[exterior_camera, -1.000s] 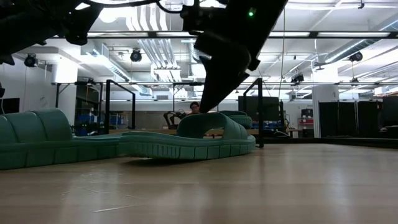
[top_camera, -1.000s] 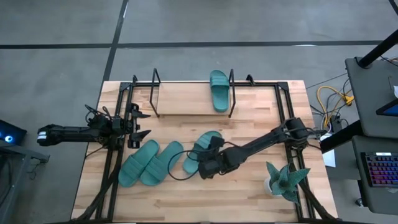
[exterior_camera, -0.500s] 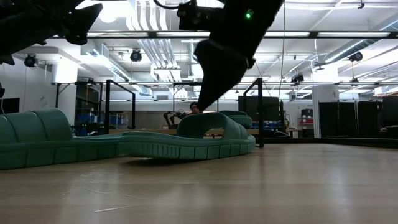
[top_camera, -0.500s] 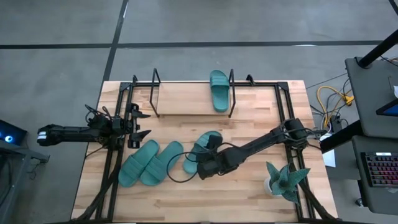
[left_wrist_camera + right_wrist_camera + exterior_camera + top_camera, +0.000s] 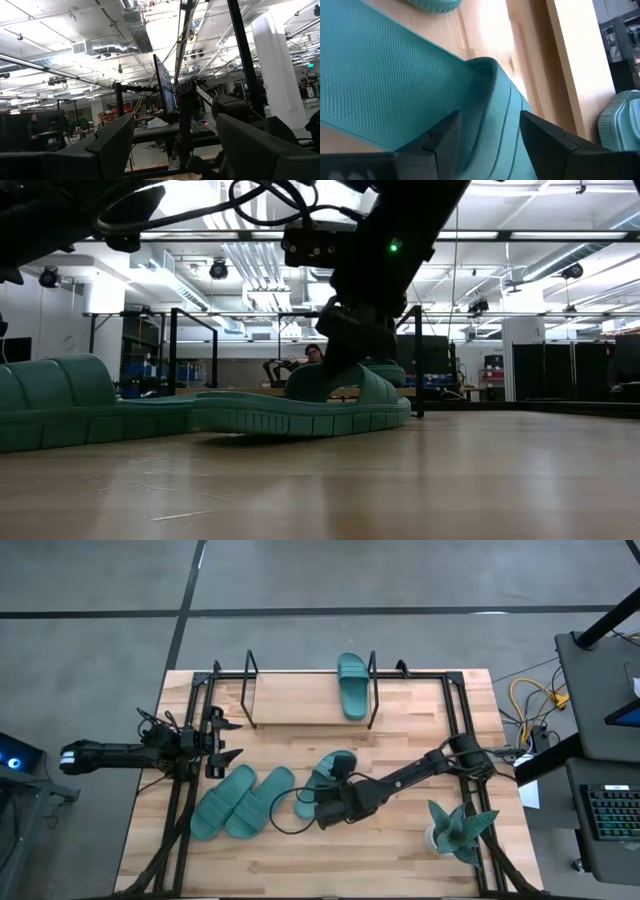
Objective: Pick and place slides into the shelf
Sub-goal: Put the blue slide on the shelf
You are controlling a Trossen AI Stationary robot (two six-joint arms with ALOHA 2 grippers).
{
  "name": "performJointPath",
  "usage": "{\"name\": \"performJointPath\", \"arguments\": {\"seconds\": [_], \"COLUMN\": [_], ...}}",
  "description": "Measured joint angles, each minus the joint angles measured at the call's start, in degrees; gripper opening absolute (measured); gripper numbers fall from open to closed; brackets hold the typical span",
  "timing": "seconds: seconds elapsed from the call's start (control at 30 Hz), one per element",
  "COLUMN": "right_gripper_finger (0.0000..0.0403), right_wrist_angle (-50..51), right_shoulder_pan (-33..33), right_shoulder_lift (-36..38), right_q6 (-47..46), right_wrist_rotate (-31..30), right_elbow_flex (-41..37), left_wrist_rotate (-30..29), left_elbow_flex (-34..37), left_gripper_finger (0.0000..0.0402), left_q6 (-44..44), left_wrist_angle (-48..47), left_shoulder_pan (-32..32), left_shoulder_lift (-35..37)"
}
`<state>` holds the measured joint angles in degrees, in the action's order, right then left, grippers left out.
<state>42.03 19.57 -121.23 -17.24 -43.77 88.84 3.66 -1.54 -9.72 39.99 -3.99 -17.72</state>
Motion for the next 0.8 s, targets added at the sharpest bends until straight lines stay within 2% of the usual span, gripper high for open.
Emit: {"name": "performJointPath", "arguments": {"seconds": [0.37,0.57,0.8], "right_gripper_finger": [0.0154,0.0101,0.0024], "right_wrist_angle": [2.18,2.39,2.6], "right_shoulder_pan": [-0.56,-0.59,-0.78], "right_shoulder_lift": [0.0,0.0,0.0], "right_q6": [0.05,-0.3,-0.3], "right_wrist_rotate": [0.71,0.9,4.47], "right_elbow_flex": [0.0,0.0,0.0], "left_wrist_rotate": [0.0,0.0,0.0], "left_elbow_flex": [0.0,0.0,0.0], "left_gripper_finger": [0.0268,0.0268,0.0268], "left_q6": [0.01,0.02,0.0], "left_wrist_angle": [0.01,0.0,0.02], "left_shoulder_pan": [0.0,0.0,0.0], "left_shoulder_lift": [0.0,-0.09,-0.09]}}
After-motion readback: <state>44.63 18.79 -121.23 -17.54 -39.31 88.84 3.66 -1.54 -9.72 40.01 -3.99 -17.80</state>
